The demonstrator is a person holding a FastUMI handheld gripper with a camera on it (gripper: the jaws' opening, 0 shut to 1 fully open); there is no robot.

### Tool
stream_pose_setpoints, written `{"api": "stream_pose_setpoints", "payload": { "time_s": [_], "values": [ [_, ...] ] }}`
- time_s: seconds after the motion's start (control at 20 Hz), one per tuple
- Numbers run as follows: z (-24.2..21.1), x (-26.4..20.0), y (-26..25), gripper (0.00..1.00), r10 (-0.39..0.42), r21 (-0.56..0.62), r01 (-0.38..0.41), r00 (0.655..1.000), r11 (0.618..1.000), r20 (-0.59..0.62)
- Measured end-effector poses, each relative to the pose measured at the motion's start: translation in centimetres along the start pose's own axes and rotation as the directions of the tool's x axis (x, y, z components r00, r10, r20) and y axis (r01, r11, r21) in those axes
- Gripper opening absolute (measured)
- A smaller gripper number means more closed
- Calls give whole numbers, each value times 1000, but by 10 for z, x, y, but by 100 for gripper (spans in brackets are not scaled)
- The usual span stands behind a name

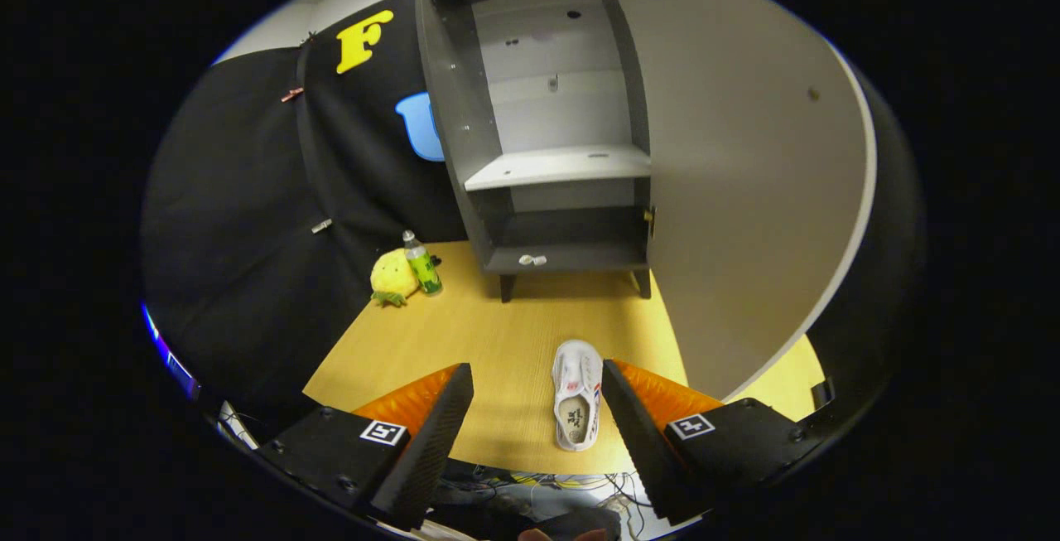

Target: Open the shoe cabinet door, grab the shoes and put them into the shoe cabinet, then close the shoe cabinet door.

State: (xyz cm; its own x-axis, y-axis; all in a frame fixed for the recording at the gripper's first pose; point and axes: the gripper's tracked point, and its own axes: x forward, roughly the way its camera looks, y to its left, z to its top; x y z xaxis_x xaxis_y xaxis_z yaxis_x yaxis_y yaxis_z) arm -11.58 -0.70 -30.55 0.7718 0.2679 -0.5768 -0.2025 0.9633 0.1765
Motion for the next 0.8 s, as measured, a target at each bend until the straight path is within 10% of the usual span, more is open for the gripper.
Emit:
{"api": "stream_pose_setpoints", "payload": {
  "time_s": [0.45, 0.8],
  "values": [
    [-95, 106, -18, 98, -51, 23, 56, 982, 998, -182],
    [-163, 160, -47, 60, -139, 43, 158, 948, 987, -287]
  ]
}}
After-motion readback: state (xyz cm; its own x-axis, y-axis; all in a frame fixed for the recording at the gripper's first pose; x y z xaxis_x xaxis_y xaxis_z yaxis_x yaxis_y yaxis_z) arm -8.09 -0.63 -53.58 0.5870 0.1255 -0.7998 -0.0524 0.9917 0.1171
